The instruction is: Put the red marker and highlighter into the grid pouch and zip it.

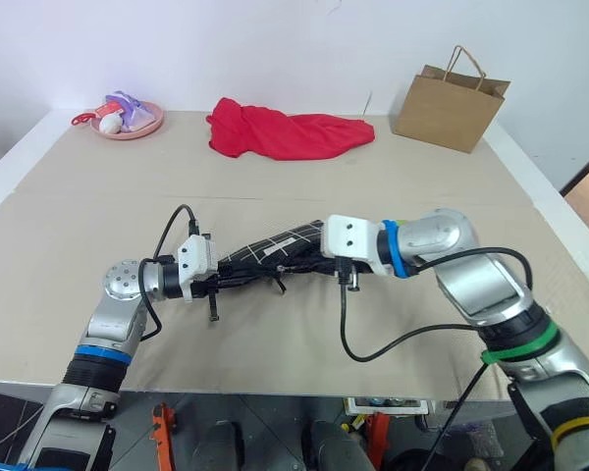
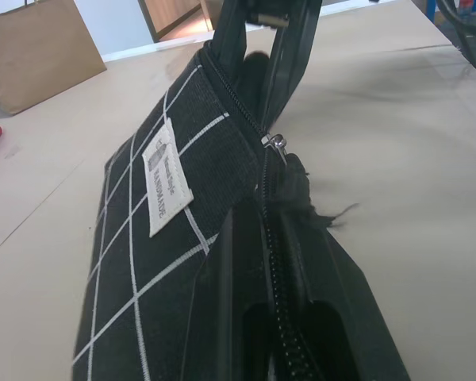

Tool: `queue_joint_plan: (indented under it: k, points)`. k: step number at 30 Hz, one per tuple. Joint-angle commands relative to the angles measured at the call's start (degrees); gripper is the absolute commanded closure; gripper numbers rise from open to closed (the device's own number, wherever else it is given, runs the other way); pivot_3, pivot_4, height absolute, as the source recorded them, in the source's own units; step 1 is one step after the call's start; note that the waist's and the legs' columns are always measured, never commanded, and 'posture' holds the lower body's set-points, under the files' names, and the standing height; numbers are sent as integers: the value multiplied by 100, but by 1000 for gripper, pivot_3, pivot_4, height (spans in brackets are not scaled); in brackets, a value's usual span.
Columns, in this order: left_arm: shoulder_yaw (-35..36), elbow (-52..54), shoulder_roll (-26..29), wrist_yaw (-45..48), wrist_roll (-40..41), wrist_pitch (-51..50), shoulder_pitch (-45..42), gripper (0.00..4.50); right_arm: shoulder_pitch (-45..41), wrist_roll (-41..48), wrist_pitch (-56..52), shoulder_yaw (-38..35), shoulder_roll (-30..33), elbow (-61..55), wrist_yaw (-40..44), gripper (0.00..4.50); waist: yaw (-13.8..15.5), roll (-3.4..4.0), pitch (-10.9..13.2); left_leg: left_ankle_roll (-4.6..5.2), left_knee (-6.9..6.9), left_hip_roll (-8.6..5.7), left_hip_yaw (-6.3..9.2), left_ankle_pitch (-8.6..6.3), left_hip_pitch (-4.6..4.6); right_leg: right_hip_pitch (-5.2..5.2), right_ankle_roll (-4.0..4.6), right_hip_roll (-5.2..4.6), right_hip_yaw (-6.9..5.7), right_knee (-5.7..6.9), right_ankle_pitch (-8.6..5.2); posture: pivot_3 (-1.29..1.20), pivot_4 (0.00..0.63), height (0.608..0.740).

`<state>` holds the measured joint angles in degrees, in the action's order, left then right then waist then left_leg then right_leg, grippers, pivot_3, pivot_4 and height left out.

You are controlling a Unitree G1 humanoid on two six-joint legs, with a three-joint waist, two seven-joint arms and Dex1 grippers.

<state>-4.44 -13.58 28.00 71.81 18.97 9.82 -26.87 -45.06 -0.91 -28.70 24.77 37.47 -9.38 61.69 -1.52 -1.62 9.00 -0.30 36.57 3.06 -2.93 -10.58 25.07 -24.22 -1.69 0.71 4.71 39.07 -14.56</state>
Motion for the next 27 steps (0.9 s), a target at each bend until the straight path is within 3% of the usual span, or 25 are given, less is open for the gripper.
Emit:
queue_joint_plan:
  k: [1,9,14,15,17,22,27]
  points:
    - [16,41,-26,26,24,77,-109,4500,-239,-53,235,-89,-249,0,-138,3860,1,0,0,0,0,0,0,0,0,0,0,0,0,0,0,0,150,740]
    - [-8,77,-38,22,16,93,-100,4500,-221,134,286,-261,-510,-112,-41,3860,1,0,0,0,0,-1,1,0,1,0,1,-1,-1,0,1,0,150,740]
    - [-19,73,-49,29,14,100,-112,4500,-117,242,247,-411,-339,-225,62,1615,1,0,0,0,1,0,1,0,0,1,1,-1,-2,0,1,0,150,740]
    - [-21,67,-52,32,13,101,-116,4500,-103,250,243,-445,-313,-242,34,761,1,0,0,0,1,0,1,0,1,1,1,-1,-2,0,1,0,150,740]
    - [-26,67,-58,43,23,92,-117,4500,-64,257,229,-572,-179,-274,-10,37,-2,0,0,0,1,0,1,0,0,0,1,0,-2,0,1,0,150,740]
    - [-19,46,-104,42,79,23,-150,4500,168,754,-111,-1328,415,-679,270,37,12,0,0,0,1,-3,1,0,2,1,0,-3,-2,0,0,0,150,740]
    - [-9,132,-98,24,97,-83,-98,4500,711,2132,-979,-2957,787,-1306,360,37,17,0,0,0,-2,-5,4,0,3,2,-1,-5,-2,-1,-1,0,150,740]
